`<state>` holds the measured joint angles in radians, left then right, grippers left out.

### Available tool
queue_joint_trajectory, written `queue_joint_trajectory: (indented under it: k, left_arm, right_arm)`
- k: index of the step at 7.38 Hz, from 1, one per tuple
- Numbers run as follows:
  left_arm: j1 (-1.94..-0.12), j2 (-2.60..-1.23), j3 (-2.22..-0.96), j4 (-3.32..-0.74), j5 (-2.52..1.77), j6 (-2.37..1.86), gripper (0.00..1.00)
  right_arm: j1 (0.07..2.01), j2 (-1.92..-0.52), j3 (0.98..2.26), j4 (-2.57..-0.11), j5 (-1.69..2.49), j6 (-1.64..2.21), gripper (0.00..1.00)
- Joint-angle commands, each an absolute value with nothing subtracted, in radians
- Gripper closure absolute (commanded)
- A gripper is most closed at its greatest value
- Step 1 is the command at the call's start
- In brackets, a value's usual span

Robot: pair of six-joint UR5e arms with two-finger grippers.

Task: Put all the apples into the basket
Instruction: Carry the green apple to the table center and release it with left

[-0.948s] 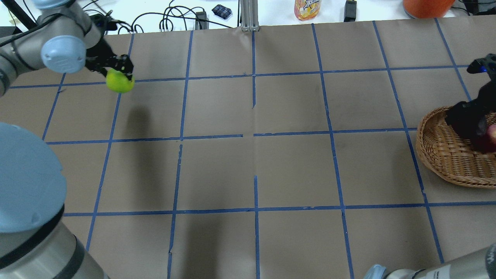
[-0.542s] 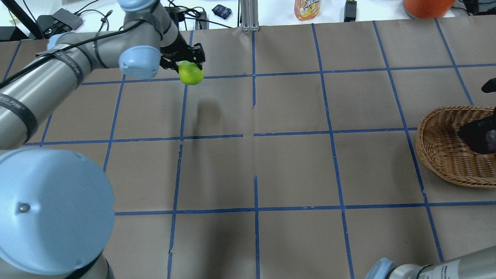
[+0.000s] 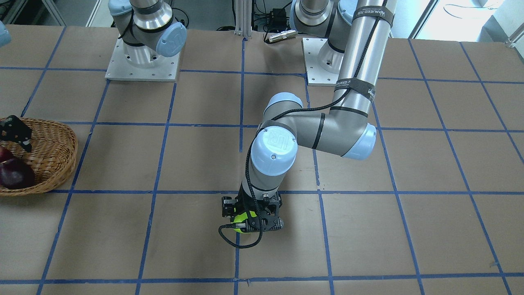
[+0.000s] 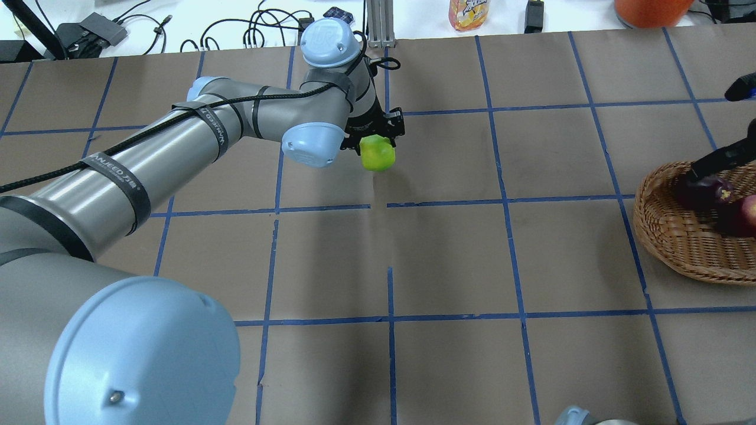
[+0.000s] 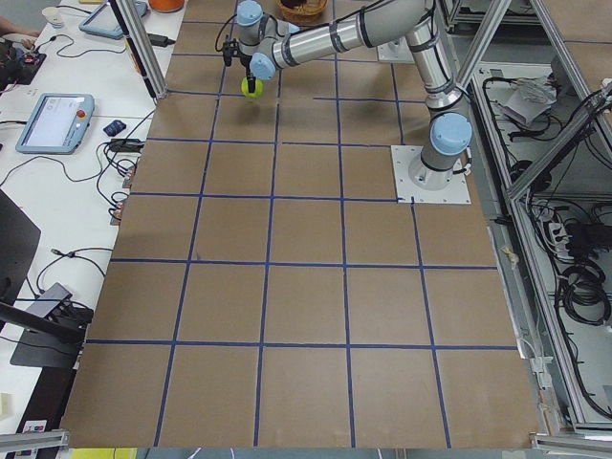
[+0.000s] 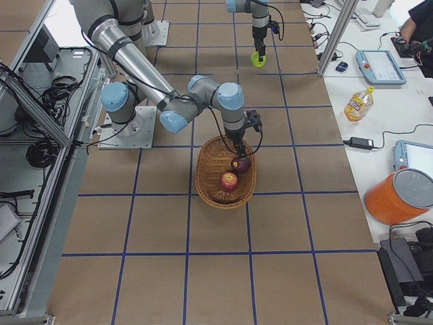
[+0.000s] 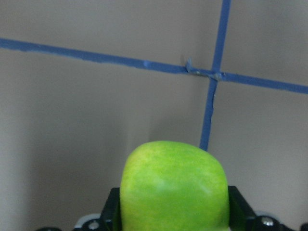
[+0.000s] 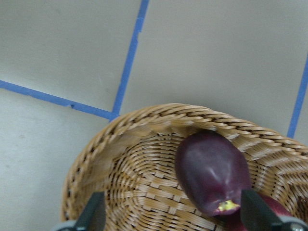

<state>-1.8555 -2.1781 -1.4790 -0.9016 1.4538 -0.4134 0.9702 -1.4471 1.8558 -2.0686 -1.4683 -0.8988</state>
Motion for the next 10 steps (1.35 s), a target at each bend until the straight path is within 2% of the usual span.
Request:
queue_joint_trajectory:
  k: [1,3,6,8,10]
  left_arm:
    - [-1.792,-2.137,-1.462,-0.890,1.442,-0.358,0.00]
    - [-1.650,-2.022,-1.422,-0.996,1.395,-0.143,0.00]
    - [-1.543,-1.789,-1.358,-1.445,1.657,0.058,0.00]
    - [-1.525,-1.767,-1.355,-1.508,1.607,0.057,0.00]
    - [-1.522,-1.758,-1.354,-1.513,1.555,0.057,0.00]
  right_arm:
    - [1.127,-1.437,1.731,-1.905,-1.466,-0.714,0.00]
    - [1.326,-1.379,1.700,-1.922,-1.460,-0.396,0.00]
    - [1.653,-1.159,1.567,-2.090,-1.460,0.096,0.00]
    - [1.813,-1.068,1.523,-2.219,-1.459,0.234,0.00]
    - [1.842,-1.001,1.525,-2.288,-1.442,0.270,0.00]
